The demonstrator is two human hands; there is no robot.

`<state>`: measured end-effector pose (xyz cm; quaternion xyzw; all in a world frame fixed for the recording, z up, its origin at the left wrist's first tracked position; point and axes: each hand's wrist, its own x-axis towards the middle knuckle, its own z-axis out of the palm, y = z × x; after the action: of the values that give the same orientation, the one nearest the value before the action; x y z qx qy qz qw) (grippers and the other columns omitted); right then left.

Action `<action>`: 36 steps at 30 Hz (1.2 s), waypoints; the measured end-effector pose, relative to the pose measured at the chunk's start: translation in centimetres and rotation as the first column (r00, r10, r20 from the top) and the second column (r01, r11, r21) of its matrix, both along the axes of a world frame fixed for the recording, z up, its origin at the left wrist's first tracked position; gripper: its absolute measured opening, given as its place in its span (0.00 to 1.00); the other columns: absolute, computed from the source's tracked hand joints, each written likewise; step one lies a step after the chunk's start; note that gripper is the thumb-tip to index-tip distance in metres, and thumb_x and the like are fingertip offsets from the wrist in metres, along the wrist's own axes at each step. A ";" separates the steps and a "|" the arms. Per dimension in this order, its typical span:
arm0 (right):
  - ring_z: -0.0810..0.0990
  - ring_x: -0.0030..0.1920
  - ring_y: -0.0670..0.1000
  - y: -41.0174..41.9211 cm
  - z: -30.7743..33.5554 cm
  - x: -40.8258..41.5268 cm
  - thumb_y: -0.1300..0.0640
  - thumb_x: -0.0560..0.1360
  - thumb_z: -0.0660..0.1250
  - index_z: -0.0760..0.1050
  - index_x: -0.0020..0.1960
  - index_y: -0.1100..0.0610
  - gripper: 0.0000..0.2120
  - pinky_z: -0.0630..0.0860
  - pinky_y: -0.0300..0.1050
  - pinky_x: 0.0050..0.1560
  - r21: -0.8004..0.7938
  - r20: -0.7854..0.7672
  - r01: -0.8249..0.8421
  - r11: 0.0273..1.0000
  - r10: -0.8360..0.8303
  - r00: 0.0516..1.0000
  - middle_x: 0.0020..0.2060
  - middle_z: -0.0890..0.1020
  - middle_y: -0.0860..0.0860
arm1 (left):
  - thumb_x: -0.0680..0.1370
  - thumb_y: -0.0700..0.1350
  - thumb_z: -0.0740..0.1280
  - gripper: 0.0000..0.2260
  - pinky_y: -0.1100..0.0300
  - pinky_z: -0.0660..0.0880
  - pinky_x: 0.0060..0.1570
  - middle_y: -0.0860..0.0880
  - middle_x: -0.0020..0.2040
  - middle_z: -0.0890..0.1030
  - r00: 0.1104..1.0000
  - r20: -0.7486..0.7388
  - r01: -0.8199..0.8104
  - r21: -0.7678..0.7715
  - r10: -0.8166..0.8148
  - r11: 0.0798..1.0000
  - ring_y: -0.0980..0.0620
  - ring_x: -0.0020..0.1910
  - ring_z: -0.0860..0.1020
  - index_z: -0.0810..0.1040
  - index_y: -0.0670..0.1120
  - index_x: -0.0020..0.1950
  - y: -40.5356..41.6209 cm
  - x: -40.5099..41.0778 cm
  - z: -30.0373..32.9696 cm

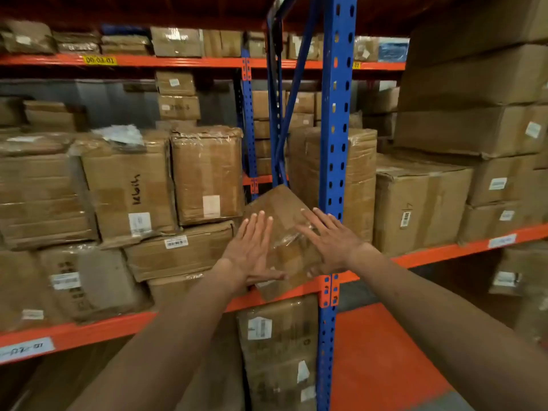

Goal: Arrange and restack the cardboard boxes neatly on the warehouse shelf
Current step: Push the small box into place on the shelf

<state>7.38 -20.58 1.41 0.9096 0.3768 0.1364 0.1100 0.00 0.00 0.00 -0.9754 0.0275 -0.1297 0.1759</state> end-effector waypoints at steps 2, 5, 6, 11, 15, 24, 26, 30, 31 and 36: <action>0.35 0.79 0.58 0.1 -0.8 1.8 0.34 0.71 0.71 0.38 0.82 0.48 0.55 0.41 0.57 0.78 -0.027 -0.007 0.013 1.000 -0.013 1.000 0.80 0.36 0.54 | 0.71 0.77 0.55 0.57 0.46 0.39 0.77 0.35 0.79 0.36 0.996 -0.077 -0.049 -0.032 0.046 0.998 0.38 0.79 0.38 0.33 0.37 0.78 0.0 1.8 -1.0; 0.38 0.80 0.59 0.5 -2.7 3.7 0.40 0.70 0.75 0.40 0.82 0.47 0.55 0.50 0.58 0.78 0.046 -0.016 0.011 0.999 -0.010 1.000 0.81 0.40 0.52 | 0.71 0.74 0.61 0.58 0.45 0.42 0.77 0.35 0.79 0.37 0.985 -0.148 -0.104 -0.099 0.089 0.990 0.37 0.79 0.40 0.31 0.38 0.77 0.4 4.0 -3.0; 0.40 0.80 0.59 0.8 -3.1 4.6 0.42 0.70 0.77 0.43 0.82 0.45 0.54 0.57 0.58 0.76 0.088 -0.021 0.001 0.996 0.001 1.000 0.81 0.42 0.50 | 0.70 0.73 0.63 0.58 0.45 0.42 0.77 0.35 0.79 0.39 0.978 -0.181 -0.124 -0.108 0.103 0.986 0.37 0.79 0.41 0.31 0.39 0.77 0.2 4.9 -3.7; 0.67 0.68 0.62 1.7 -3.7 8.5 0.45 0.67 0.79 0.57 0.78 0.47 0.47 0.79 0.59 0.52 0.153 -0.030 -0.008 0.988 0.013 0.999 0.76 0.56 0.50 | 0.74 0.63 0.68 0.51 0.46 0.50 0.77 0.34 0.79 0.49 0.980 -0.188 -0.084 -0.064 0.070 0.994 0.37 0.79 0.50 0.39 0.39 0.79 1.5 8.4 -5.0; 0.71 0.66 0.64 1.5 -8.2 9.7 0.34 0.62 0.77 0.67 0.74 0.53 0.47 0.74 0.59 0.61 0.151 0.049 0.056 0.987 -0.064 0.997 0.68 0.72 0.55 | 0.77 0.55 0.68 0.44 0.41 0.60 0.73 0.33 0.78 0.54 0.974 -0.224 -0.006 0.119 0.033 0.993 0.35 0.77 0.54 0.43 0.41 0.79 1.5 10.8 -5.4; 0.80 0.59 0.67 5.9 -11.7 15.5 0.59 0.64 0.79 0.77 0.61 0.69 0.29 0.72 0.60 0.68 0.171 0.204 0.061 0.983 -0.096 0.974 0.56 0.80 0.69 | 0.76 0.54 0.70 0.45 0.41 0.57 0.74 0.31 0.77 0.53 0.976 -0.181 -0.089 0.173 0.121 0.981 0.33 0.77 0.53 0.43 0.39 0.79 2.2 15.8 -6.9; 0.80 0.59 0.69 6.7 -12.4 17.0 0.63 0.70 0.74 0.77 0.60 0.70 0.21 0.73 0.62 0.66 0.214 0.247 0.037 0.976 -0.091 0.965 0.56 0.80 0.71 | 0.74 0.55 0.72 0.46 0.41 0.59 0.73 0.30 0.76 0.55 0.977 -0.163 -0.109 0.168 0.136 0.980 0.32 0.76 0.55 0.45 0.39 0.79 2.3 16.8 -7.1; 0.80 0.59 0.68 7.4 -12.9 18.9 0.63 0.73 0.66 0.77 0.59 0.70 0.18 0.73 0.60 0.67 0.191 0.307 0.041 0.981 -0.099 0.946 0.56 0.80 0.70 | 0.73 0.56 0.73 0.46 0.39 0.62 0.70 0.27 0.73 0.58 0.981 -0.113 -0.146 0.129 0.161 0.981 0.31 0.73 0.60 0.49 0.37 0.77 2.4 18.9 -8.0; 0.80 0.58 0.68 7.4 -13.0 19.2 0.63 0.73 0.65 0.77 0.59 0.70 0.17 0.74 0.60 0.66 0.196 0.318 0.040 0.980 -0.102 0.942 0.55 0.80 0.70 | 0.73 0.56 0.72 0.45 0.39 0.62 0.70 0.27 0.73 0.59 0.981 -0.096 -0.156 0.110 0.166 0.982 0.30 0.73 0.61 0.49 0.37 0.77 2.3 19.1 -8.3; 0.80 0.57 0.69 7.2 -12.9 19.7 0.65 0.71 0.70 0.76 0.59 0.70 0.17 0.77 0.61 0.61 0.236 0.333 0.004 0.972 -0.085 0.939 0.54 0.79 0.70 | 0.73 0.58 0.71 0.44 0.39 0.61 0.71 0.27 0.72 0.60 0.987 -0.038 -0.154 0.076 0.157 0.985 0.30 0.72 0.61 0.51 0.37 0.76 2.3 19.4 -9.0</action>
<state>27.03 -13.35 -11.51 0.8872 0.3127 0.3321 0.0697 19.42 2.34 -8.97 -0.9701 -0.0404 -0.0931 0.2203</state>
